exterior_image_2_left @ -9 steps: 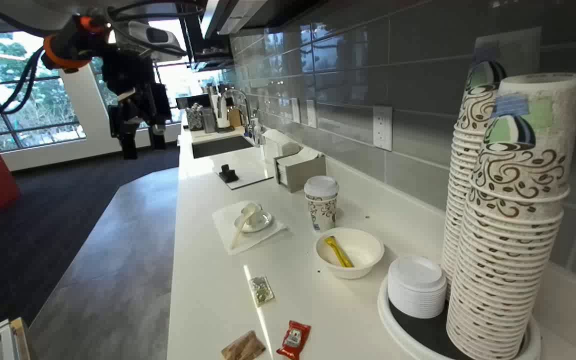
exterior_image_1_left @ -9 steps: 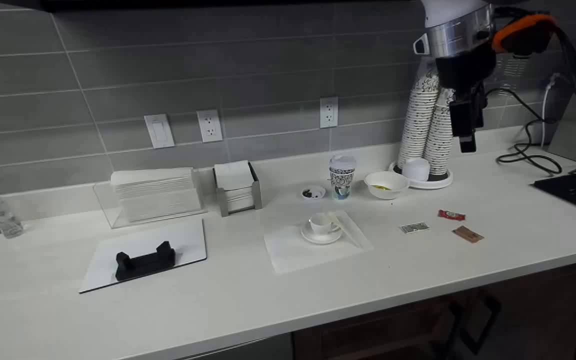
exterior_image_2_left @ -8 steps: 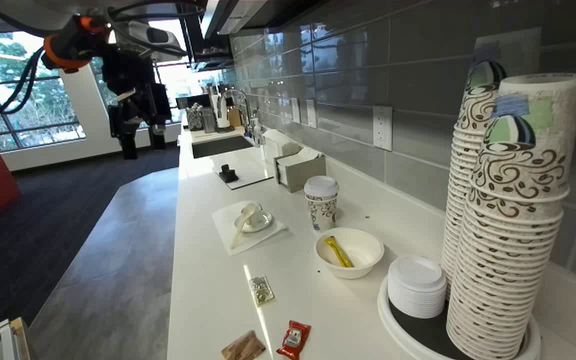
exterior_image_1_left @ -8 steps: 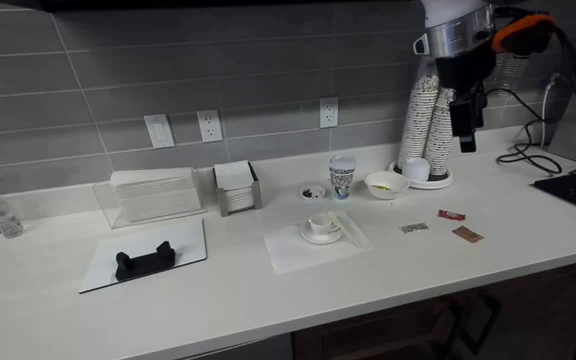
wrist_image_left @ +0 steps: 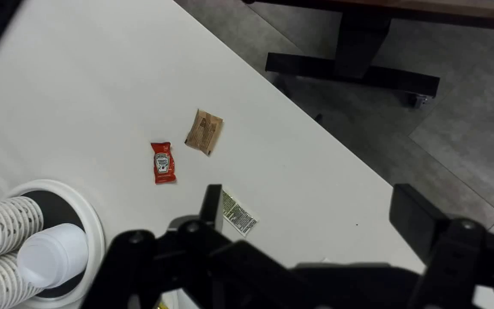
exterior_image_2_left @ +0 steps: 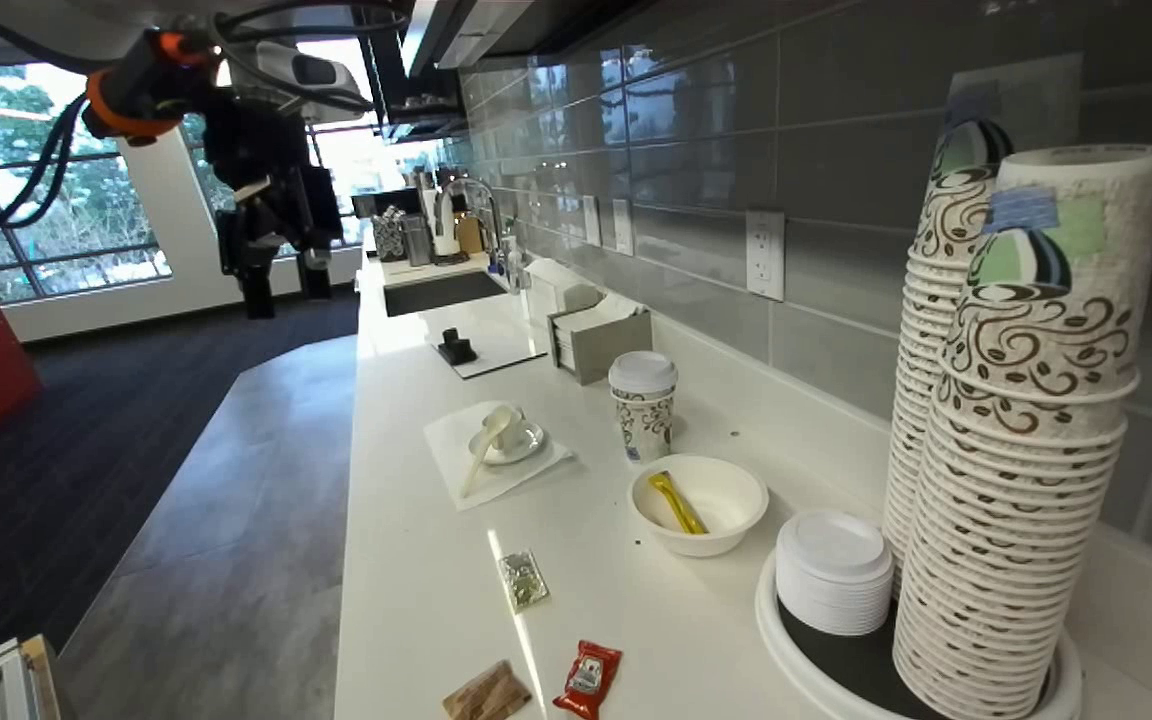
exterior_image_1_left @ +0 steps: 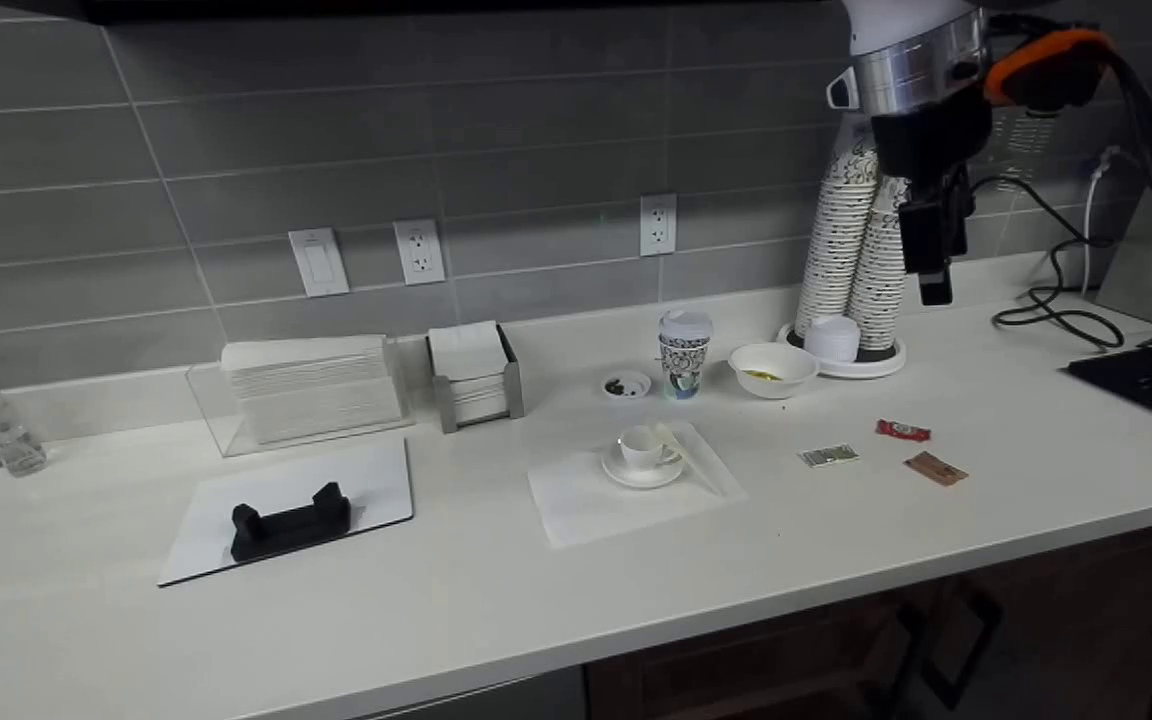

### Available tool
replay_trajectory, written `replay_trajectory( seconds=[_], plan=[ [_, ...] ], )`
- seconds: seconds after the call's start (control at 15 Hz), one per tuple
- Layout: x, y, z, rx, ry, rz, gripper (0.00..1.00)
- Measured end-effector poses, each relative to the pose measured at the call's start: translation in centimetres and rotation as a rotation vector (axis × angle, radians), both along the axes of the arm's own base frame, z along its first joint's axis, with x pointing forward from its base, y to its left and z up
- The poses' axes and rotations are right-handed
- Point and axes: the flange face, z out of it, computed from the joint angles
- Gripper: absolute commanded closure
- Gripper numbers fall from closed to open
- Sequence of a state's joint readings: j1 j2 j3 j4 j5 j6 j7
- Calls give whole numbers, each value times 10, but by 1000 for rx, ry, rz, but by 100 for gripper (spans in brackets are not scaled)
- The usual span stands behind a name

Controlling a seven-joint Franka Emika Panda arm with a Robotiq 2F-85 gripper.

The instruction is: Put the red sachet in the white bowl.

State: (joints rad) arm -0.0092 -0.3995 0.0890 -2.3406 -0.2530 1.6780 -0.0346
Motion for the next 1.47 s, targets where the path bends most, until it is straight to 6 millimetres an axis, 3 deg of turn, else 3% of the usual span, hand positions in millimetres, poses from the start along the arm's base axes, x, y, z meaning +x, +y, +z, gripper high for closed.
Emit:
replay_trajectory(
  seconds=[0.4, 0.6, 0.87, 1.13, 1.47],
  plan=[
    [0, 0, 0, 1, 0, 0, 0],
    [4, -15, 0, 27, -16, -1, 0],
    [23, -77, -15, 119, -63, 35, 0],
    [43, -144, -52, 224, -94, 63, 0],
    [73, -187, -114, 333, -53, 16, 0]
  ],
)
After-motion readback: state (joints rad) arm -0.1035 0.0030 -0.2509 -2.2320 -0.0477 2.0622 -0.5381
